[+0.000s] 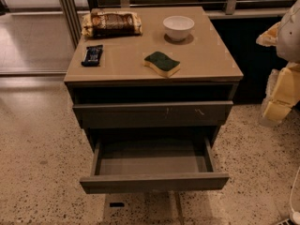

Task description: Close middle drawer

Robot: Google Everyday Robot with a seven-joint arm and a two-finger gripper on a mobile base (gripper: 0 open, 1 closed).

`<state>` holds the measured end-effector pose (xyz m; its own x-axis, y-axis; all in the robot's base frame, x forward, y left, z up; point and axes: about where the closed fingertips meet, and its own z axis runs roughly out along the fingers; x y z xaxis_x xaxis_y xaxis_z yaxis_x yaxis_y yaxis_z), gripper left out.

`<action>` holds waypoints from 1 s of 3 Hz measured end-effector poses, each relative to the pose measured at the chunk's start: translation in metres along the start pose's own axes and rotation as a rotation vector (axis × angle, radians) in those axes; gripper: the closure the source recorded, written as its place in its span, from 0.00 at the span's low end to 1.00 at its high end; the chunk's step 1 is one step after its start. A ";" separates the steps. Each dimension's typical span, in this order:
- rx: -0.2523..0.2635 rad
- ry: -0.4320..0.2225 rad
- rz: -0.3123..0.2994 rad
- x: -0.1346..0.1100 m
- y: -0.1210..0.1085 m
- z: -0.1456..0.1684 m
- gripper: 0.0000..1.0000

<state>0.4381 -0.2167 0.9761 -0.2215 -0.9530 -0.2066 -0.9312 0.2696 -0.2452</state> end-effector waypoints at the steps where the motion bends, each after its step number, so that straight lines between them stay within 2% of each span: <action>1: 0.000 0.000 0.000 0.000 0.000 0.000 0.00; 2: 0.009 -0.007 0.006 0.001 0.000 0.002 0.19; 3: -0.009 -0.018 0.036 0.017 0.004 0.029 0.42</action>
Offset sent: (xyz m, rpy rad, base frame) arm 0.0005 -0.0018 -0.0106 0.0150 0.0015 -0.0111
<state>0.4394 -0.2281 0.9443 -0.2502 -0.9399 -0.2323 -0.9253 0.3028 -0.2284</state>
